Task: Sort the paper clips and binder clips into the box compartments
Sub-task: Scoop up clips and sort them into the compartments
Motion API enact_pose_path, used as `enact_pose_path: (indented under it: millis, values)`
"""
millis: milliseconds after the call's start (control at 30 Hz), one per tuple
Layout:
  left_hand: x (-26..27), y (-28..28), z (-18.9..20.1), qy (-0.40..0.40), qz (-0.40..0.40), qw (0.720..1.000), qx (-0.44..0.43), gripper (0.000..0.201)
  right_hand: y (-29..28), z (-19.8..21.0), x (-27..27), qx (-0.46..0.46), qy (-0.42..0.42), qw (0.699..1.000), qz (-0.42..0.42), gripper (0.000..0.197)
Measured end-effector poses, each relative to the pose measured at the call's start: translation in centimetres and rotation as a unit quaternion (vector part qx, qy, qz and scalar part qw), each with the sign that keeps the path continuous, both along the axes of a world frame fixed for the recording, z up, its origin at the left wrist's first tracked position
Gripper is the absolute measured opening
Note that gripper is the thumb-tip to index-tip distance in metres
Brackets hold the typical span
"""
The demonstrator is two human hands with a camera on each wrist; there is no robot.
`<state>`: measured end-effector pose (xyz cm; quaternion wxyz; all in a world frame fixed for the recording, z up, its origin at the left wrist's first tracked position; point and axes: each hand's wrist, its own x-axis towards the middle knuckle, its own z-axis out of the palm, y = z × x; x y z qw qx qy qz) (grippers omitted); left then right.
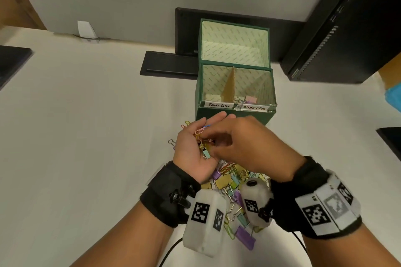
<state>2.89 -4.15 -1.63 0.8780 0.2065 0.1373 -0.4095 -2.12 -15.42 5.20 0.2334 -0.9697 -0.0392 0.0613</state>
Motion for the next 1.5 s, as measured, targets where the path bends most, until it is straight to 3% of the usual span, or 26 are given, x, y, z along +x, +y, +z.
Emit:
enact_pose_path:
  millis: [100,267,400,533,633,700,767,833,1000,1100,1233,1500]
  values:
    - [0.2,0.1,-0.2,0.007,0.008,1.0,-0.012,0.044,-0.3,-0.2,0.1,0.006,-0.01,1.0,-0.023,0.023]
    - [0.3,0.0,-0.3,0.015,0.034,0.999,-0.03,0.043,-1.6,-0.1,-0.3,0.152,-0.026,0.986,-0.063,0.013]
    - [0.2,0.0,-0.1,0.012,0.043,0.998,-0.047,0.039,-3.6,1.2,0.5,0.238,-0.163,0.942,-0.172,0.009]
    - [0.1,0.1,-0.2,0.019,0.03,0.998,-0.059,0.042,-6.7,1.3,2.6,0.141,-0.278,0.911,-0.271,0.007]
    - [0.1,0.1,-0.2,0.02,0.026,0.998,-0.061,0.042,-8.3,0.2,3.5,0.032,-0.203,0.931,-0.301,0.012]
    - [0.1,0.2,-0.2,0.022,0.025,0.998,-0.059,0.042,-8.1,-0.3,3.3,-0.019,-0.137,0.947,-0.29,0.017]
    - [0.1,0.2,-0.1,0.027,0.031,0.998,-0.055,0.042,-7.0,-0.5,2.5,-0.026,-0.169,0.955,-0.244,0.017]
    - [0.1,0.1,0.0,0.025,0.038,0.998,-0.044,0.041,-5.1,-0.3,1.4,0.022,-0.198,0.964,-0.178,0.013]
    - [0.3,0.0,-0.4,0.03,0.046,0.998,0.002,0.039,-1.7,0.5,-0.6,0.121,-0.106,0.987,-0.019,0.012]
    - [0.3,0.1,-0.4,0.034,0.027,0.999,0.011,0.04,-1.1,1.2,-0.9,0.129,-0.075,0.989,0.001,0.021]
    - [0.0,-0.1,0.1,0.013,0.029,0.999,0.01,0.041,0.3,0.1,-0.8,0.034,0.008,0.998,0.054,0.033]
    - [0.3,-0.2,-0.1,0.022,0.047,0.999,0.001,0.04,-0.2,-1.5,-0.6,0.057,-0.038,0.998,-0.012,0.015]
